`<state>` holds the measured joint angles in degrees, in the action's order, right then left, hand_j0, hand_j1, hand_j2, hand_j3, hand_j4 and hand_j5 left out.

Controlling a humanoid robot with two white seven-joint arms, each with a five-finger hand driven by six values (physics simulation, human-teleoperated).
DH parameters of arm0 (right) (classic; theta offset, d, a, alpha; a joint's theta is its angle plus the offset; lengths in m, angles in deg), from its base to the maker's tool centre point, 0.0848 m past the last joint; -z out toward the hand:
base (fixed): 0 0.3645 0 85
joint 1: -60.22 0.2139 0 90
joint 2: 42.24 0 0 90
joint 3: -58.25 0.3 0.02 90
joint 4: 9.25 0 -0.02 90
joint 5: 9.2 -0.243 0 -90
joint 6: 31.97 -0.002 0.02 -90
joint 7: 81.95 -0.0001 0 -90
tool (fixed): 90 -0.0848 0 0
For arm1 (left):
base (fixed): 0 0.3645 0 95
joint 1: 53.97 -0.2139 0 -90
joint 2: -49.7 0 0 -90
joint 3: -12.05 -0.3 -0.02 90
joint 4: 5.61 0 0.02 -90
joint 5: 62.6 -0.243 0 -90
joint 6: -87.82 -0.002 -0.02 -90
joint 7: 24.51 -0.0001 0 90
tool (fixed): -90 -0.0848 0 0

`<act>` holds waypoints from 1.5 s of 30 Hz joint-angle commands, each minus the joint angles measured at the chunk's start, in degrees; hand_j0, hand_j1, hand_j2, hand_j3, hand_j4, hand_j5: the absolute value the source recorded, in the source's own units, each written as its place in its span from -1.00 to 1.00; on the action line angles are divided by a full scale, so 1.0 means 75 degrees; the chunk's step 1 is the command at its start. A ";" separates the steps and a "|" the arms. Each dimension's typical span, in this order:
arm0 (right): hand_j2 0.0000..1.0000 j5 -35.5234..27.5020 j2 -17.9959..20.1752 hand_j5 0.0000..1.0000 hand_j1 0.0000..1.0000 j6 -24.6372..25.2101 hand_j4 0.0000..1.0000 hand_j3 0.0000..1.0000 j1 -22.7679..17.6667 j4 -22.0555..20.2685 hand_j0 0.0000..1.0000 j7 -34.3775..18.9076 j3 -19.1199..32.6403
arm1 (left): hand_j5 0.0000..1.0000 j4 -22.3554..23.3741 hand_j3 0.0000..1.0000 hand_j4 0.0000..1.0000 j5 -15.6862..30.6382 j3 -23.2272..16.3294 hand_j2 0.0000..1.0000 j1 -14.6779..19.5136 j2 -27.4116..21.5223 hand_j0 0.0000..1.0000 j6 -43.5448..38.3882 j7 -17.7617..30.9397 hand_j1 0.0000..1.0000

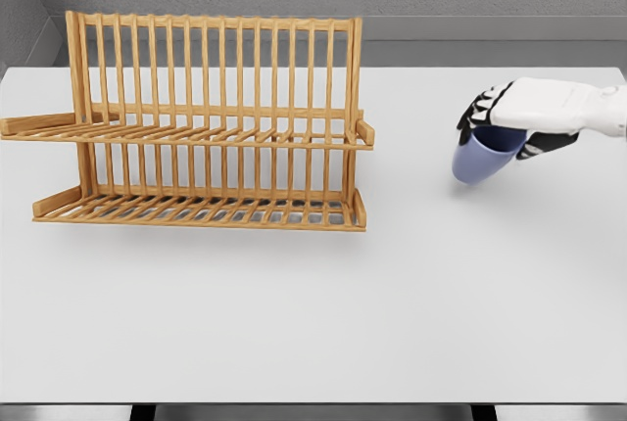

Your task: Right arm put cup on second shelf

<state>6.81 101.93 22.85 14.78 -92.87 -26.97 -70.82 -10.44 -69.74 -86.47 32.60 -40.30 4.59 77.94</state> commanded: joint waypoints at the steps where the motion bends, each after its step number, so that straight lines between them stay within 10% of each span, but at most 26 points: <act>1: 0.29 -0.0048 -0.0005 0.29 0.29 0.0024 0.29 0.29 0.0000 -0.0042 0.29 0.0003 0.0252 | 1.00 0.0000 1.00 1.00 0.0002 -0.0001 1.00 -0.0012 0.0000 1.00 0.0001 0.0004 1.00; 45: 0.32 -0.0072 -0.0954 0.32 0.32 0.0024 0.32 0.32 0.0680 -0.1390 0.32 0.0003 0.1073 | 1.00 0.0000 1.00 1.00 0.0002 -0.0001 1.00 -0.0012 0.0000 1.00 0.0001 0.0004 1.00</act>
<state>6.55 95.27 22.85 19.87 -103.12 -26.97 -62.80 -10.44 -69.74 -86.47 32.52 -40.30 4.59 77.94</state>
